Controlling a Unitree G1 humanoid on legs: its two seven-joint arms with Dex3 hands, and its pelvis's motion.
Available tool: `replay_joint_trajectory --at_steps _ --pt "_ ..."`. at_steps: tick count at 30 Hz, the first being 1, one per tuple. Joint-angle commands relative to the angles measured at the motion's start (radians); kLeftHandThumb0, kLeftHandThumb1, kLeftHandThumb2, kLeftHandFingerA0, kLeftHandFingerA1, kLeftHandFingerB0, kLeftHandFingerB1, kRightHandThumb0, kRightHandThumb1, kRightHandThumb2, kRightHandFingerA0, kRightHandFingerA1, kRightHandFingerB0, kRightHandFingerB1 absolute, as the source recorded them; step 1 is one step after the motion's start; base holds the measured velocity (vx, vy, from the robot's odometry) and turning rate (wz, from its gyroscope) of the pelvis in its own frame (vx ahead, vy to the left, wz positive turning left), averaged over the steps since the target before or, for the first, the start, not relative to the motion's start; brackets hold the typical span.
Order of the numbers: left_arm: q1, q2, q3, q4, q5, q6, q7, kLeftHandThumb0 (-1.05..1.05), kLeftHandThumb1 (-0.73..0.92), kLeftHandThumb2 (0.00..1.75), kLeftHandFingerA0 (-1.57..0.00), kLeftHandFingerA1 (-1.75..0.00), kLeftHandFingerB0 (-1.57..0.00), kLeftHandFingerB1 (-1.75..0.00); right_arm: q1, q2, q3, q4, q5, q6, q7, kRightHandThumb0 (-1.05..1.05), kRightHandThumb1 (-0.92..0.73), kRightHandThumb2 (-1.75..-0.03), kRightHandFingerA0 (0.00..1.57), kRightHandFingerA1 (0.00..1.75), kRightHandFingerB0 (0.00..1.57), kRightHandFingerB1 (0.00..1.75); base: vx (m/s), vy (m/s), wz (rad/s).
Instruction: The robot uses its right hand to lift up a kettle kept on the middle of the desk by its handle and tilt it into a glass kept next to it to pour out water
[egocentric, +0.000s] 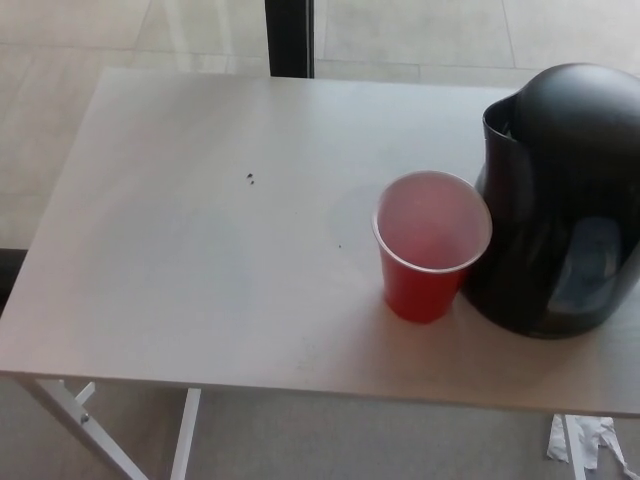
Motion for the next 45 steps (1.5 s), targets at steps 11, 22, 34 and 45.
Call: replay_joint_trajectory --at_steps 11,22,34,45 --pt "0.006 0.015 0.002 0.003 0.006 -0.024 0.004 -0.70 0.67 1.04 -0.55 -0.63 -0.34 -0.53 0.090 0.025 0.023 -0.016 -0.010 -0.112 0.009 -0.06 -0.56 -1.21 1.22 1.53 0.99 1.36 0.00 0.000 0.00" --pt "0.007 0.024 -0.007 0.009 0.015 -0.019 0.009 -0.71 0.67 1.05 -0.54 -0.62 -0.36 -0.54 0.152 0.050 -0.043 -0.042 0.074 -0.152 0.023 -0.06 -0.58 -1.21 0.99 1.75 0.74 1.75 0.00 0.000 0.00" --pt "0.001 0.034 -0.001 0.006 0.010 -0.015 0.007 -0.68 0.68 1.06 -0.53 -0.62 -0.35 -0.53 0.069 0.114 -0.142 -0.087 0.161 0.023 -0.054 -0.12 -0.59 -1.20 0.97 1.75 0.64 1.74 0.00 0.000 0.00" --pt "0.007 0.042 0.003 0.003 0.007 -0.007 0.006 -0.69 0.69 1.07 -0.53 -0.62 -0.35 -0.53 -0.039 0.084 -0.121 -0.079 0.110 0.017 -0.061 -0.06 -0.44 -1.40 1.01 1.75 0.73 1.72 0.00 0.000 0.00"
